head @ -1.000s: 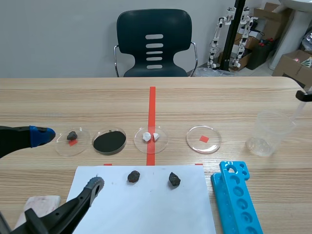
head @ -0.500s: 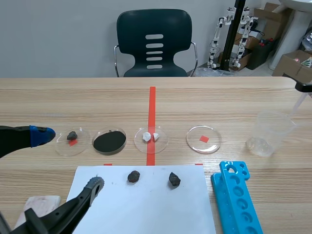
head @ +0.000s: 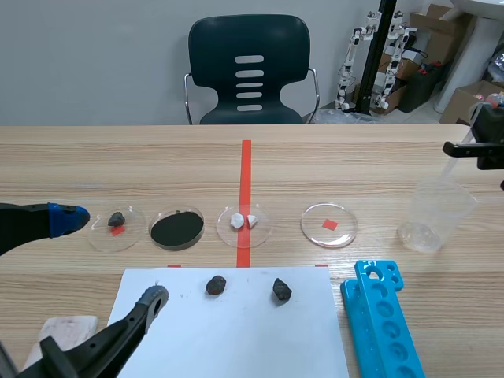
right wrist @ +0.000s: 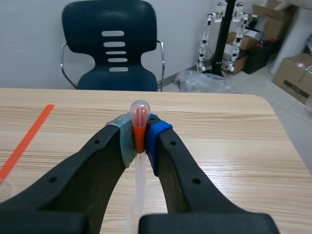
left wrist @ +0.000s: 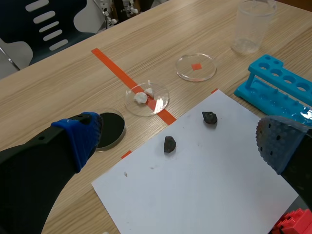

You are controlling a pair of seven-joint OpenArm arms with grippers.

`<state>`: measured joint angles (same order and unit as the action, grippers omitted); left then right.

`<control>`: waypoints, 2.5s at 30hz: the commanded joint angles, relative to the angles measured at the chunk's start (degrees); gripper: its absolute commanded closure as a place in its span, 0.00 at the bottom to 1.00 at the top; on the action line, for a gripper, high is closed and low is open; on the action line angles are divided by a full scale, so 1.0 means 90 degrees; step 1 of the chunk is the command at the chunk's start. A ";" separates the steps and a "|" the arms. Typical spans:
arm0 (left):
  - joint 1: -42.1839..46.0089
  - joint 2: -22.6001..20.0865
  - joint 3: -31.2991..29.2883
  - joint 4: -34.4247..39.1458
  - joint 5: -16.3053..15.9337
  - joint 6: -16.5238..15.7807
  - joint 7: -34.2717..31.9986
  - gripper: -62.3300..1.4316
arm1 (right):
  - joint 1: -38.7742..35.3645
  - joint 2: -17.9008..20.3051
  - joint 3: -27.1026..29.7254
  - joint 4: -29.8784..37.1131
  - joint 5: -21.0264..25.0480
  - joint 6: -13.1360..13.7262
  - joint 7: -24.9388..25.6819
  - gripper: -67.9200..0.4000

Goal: Put the dropper in the beaker

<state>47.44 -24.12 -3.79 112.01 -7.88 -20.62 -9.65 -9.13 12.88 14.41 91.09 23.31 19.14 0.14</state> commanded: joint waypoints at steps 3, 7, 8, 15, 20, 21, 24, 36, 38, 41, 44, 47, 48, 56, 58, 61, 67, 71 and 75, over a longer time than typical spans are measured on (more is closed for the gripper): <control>0.0000 0.0012 -0.0022 0.0063 -0.0041 0.0017 -0.0095 0.00 | 0.0083 0.0104 -0.0134 -0.0083 -0.0129 0.0000 0.0226 0.98; 0.0000 0.0012 -0.0022 0.0063 -0.0041 0.0017 -0.0097 0.00 | 0.0080 0.0104 -0.0209 -0.0301 -0.0260 0.0000 0.0398 0.98; 0.0000 0.0012 -0.0022 0.0063 -0.0041 0.0017 -0.0097 0.00 | 0.0080 0.0104 -0.0211 -0.0357 -0.0260 0.0000 0.0420 0.98; 0.0000 0.0012 -0.0022 0.0063 -0.0041 0.0017 -0.0097 0.00 | 0.0080 0.0104 -0.0223 -0.0661 -0.0403 0.0000 0.0622 0.98; 0.0000 0.0012 -0.0022 0.0063 -0.0041 0.0017 -0.0100 0.00 | 0.0080 0.0104 -0.0226 -0.0690 -0.0474 -0.0002 0.0622 0.98; 0.0000 0.0012 -0.0022 0.0063 -0.0041 0.0017 -0.0100 0.00 | 0.0080 0.0104 -0.0231 -0.0690 -0.0498 -0.0002 0.0624 0.98; 0.0000 0.0012 -0.0022 0.0063 -0.0041 0.0017 -0.0100 0.00 | 0.0080 0.0102 -0.0231 -0.0714 -0.0549 -0.0005 0.0624 0.98; 0.0000 0.0012 -0.0022 0.0063 -0.0041 0.0017 -0.0097 0.00 | 0.0078 0.0104 -0.0231 -0.0976 -0.0573 -0.0007 0.0622 0.98; 0.0000 0.0012 -0.0022 0.0063 -0.0041 0.0017 -0.0097 0.00 | 0.0078 0.0104 -0.0231 -0.1054 -0.0573 -0.0007 0.0624 0.98; 0.0000 0.0012 -0.0022 0.0063 -0.0041 0.0017 -0.0097 0.00 | 0.0078 0.0104 -0.0231 -0.1149 -0.0573 -0.0007 0.0639 0.98; 0.0000 0.0012 -0.0022 0.0063 -0.0041 0.0017 -0.0097 0.00 | 0.0078 0.0104 -0.0231 -0.1190 -0.0571 -0.0007 0.0646 0.96; 0.0000 0.0012 -0.0022 0.0063 -0.0041 0.0017 -0.0097 0.00 | 0.0078 0.0104 -0.0231 -0.1190 -0.0568 -0.0005 0.0648 0.93; 0.0000 0.0012 -0.0022 0.0063 -0.0041 0.0017 -0.0097 0.00 | 0.0078 0.0104 -0.0231 -0.1190 -0.0568 -0.0002 0.0653 0.93; 0.0000 0.0012 -0.0022 0.0063 -0.0041 0.0017 -0.0100 0.00 | 0.0075 0.0104 -0.0231 -0.1190 -0.0568 0.0049 0.0794 0.53; 0.0000 0.0012 -0.0022 0.0063 -0.0041 0.0017 -0.0100 0.00 | 0.0073 0.0102 -0.0231 -0.1190 -0.0563 0.0049 0.0848 0.41; 0.0000 0.0012 -0.0022 0.0063 -0.0041 0.0017 -0.0100 0.00 | 0.0063 0.0102 -0.0231 -0.1190 -0.0539 0.0049 0.0933 0.26; 0.0000 0.0012 -0.0022 0.0063 -0.0041 0.0017 -0.0100 0.00 | 0.0061 0.0102 -0.0231 -0.1188 -0.0539 0.0049 0.0986 0.21; 0.0000 0.0012 -0.0022 0.0063 -0.0041 0.0017 -0.0100 0.00 | 0.0061 0.0102 -0.0231 -0.1188 -0.0542 0.0049 0.0986 0.21; 0.0000 0.0012 -0.0022 0.0063 -0.0041 0.0017 -0.0100 0.00 | 0.0061 0.0102 -0.0231 -0.1188 -0.0542 0.0049 0.0986 0.21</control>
<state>47.44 -24.12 -3.79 112.01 -7.88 -20.62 -9.65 -9.26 12.88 12.19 79.85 17.82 19.35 7.94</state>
